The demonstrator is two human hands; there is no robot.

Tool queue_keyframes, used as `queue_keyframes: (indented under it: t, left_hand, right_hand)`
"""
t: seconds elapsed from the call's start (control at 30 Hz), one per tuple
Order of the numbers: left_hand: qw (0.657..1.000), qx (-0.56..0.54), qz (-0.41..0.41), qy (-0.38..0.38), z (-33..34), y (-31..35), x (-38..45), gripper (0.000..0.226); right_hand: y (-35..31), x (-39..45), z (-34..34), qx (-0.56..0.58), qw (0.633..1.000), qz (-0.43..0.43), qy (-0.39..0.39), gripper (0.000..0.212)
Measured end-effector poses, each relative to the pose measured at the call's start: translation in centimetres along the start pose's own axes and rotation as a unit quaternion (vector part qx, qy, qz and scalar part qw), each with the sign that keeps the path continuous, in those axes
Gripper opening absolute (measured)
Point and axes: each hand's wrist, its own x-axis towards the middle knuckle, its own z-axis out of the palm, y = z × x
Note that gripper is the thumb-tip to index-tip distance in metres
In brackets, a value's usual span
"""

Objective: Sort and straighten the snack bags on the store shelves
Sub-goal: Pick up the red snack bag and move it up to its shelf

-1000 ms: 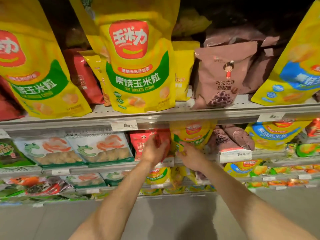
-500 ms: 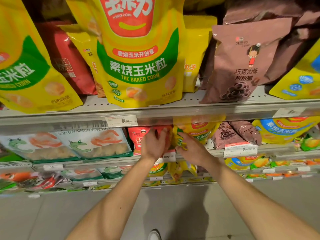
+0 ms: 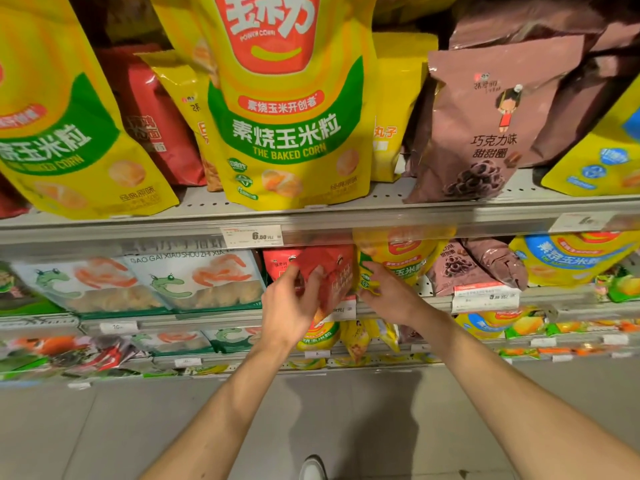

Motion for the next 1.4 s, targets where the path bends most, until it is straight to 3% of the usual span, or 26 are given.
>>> queue_keyframes:
  t: [0.1,0.17,0.3,0.43,0.53,0.7,0.77,0.83,0.9,0.97,1.1,1.3,1.4]
  left_hand:
    - [0.997,-0.062,-0.028,-0.045,-1.4,-0.6,-0.7,0.053]
    - [0.984,-0.145,-0.071,-0.075,-2.2,-1.3,-0.7,0.064]
    - [0.952,-0.246,-0.153,-0.1,-3.8,-2.2,-1.0,0.037]
    - [0.938,-0.268,-0.18,-0.126,-4.8,-3.6,-2.0,0.051]
    - [0.928,-0.292,-0.19,-0.135,-5.3,-4.5,-2.8,0.027]
    - [0.924,-0.307,-0.211,-0.083,-6.5,-6.2,-3.3,0.025]
    - [0.927,-0.297,-0.222,-0.051,-7.3,-7.2,-3.4,0.024]
    - [0.935,-0.274,-0.222,-0.031,-8.1,-7.9,-3.7,0.027]
    - [0.938,-0.262,-0.228,-0.022,-8.9,-8.6,-4.0,0.03]
    - [0.932,-0.27,-0.242,-0.012,-9.6,-9.2,-4.3,0.033]
    - [0.928,-0.278,-0.247,-0.007,-11.0,-9.9,-5.1,0.031]
    - [0.919,-0.3,-0.256,-0.004,-12.2,-10.5,-5.7,0.028]
    - [0.923,-0.29,-0.254,0.002,-12.7,-10.6,-5.7,0.027]
  right_hand:
    - [-0.9,-0.2,-0.3,0.041,0.999,-0.007,-0.027,0.085]
    - [-2.1,-0.6,-0.6,0.102,0.992,-0.013,-0.072,0.076]
    - [-4.3,-1.5,0.0,0.199,0.971,-0.014,-0.129,0.04]
    - [-5.4,-1.5,2.2,0.247,0.962,0.004,-0.112,0.035]
    - [-6.2,-1.4,3.9,0.254,0.96,0.008,-0.115,0.034]
    - [-7.7,-0.5,5.8,0.249,0.96,0.009,-0.127,0.027]
    - [-8.3,0.3,6.0,0.214,0.975,0.013,-0.065,0.026]
    - [-7.8,2.2,6.2,0.172,0.983,0.043,0.043,0.033]
    - [-7.2,3.8,6.7,0.143,0.981,0.066,0.112,0.05]
    - [-6.6,5.3,7.8,0.119,0.984,0.078,0.103,0.071]
    - [-6.9,6.6,9.1,0.16,0.982,0.065,0.074,0.052]
    - [-5.8,7.5,9.0,0.181,0.979,0.054,0.082,0.06]
    - [-6.4,6.8,8.0,0.204,0.974,0.035,0.096,0.054]
